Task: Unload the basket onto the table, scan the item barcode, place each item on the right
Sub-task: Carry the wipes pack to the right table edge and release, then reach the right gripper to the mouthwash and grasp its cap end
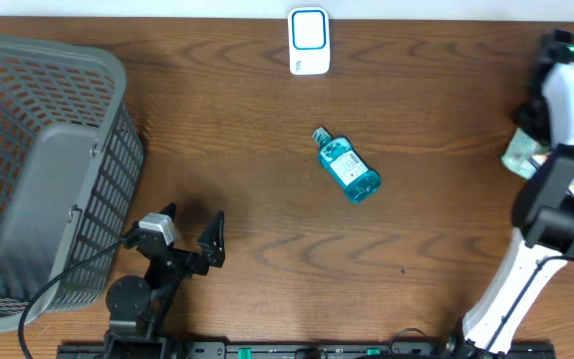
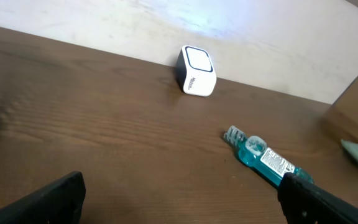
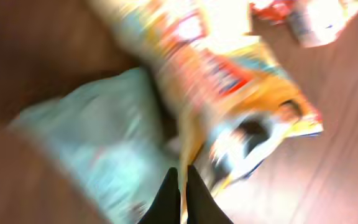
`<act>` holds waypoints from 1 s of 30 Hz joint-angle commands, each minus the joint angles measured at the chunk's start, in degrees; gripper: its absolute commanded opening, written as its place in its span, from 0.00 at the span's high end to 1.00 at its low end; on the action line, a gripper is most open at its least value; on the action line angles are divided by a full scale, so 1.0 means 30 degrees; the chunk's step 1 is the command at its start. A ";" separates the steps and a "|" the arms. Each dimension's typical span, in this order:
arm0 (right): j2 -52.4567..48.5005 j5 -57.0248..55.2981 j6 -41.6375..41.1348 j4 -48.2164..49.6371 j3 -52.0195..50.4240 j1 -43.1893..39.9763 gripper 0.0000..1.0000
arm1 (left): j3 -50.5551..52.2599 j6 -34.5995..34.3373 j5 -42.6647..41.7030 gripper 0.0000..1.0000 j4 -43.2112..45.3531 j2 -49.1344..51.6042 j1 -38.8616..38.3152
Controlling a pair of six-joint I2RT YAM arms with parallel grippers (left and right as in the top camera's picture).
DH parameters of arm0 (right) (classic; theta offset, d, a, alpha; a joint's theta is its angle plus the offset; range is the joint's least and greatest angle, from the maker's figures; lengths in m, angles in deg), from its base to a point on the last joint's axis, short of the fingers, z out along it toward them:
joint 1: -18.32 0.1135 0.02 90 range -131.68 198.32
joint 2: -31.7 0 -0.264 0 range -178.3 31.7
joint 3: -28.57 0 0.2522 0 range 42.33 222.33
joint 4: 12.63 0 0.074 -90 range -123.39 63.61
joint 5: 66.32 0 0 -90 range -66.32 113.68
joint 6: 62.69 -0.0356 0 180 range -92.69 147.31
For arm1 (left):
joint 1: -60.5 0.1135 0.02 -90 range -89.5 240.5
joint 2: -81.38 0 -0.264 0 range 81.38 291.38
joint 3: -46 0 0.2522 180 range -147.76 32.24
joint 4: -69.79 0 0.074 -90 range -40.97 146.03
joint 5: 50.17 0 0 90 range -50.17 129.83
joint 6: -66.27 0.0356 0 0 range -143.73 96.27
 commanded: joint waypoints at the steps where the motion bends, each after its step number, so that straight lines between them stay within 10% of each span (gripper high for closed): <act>1: 0.0554 -0.0729 0.0765 0.0036 -0.0124 -0.2346 0.99 | 0.0525 -0.0029 -0.0109 0.01 -0.0270 -0.0087 -0.0073; 12: 0.1945 0.4393 0.1887 0.0211 -0.0117 -0.4044 0.99 | 0.0525 -0.0029 -0.0109 0.01 -0.0270 -0.0087 -0.0073; 18: 0.4466 0.4561 0.1953 0.0947 -0.0117 -0.2084 0.60 | 0.0525 -0.0029 -0.0109 0.01 -0.0270 -0.0087 -0.0073; 22: 0.4299 0.5493 0.3206 0.1333 -0.0160 -0.0328 0.75 | 0.0525 -0.0029 -0.0109 0.01 -0.0270 -0.0087 -0.0073; 30: 0.4262 1.1526 1.1555 0.1676 -0.0175 0.5588 0.17 | 0.0525 -0.0029 -0.0109 0.01 -0.0270 -0.0087 -0.0073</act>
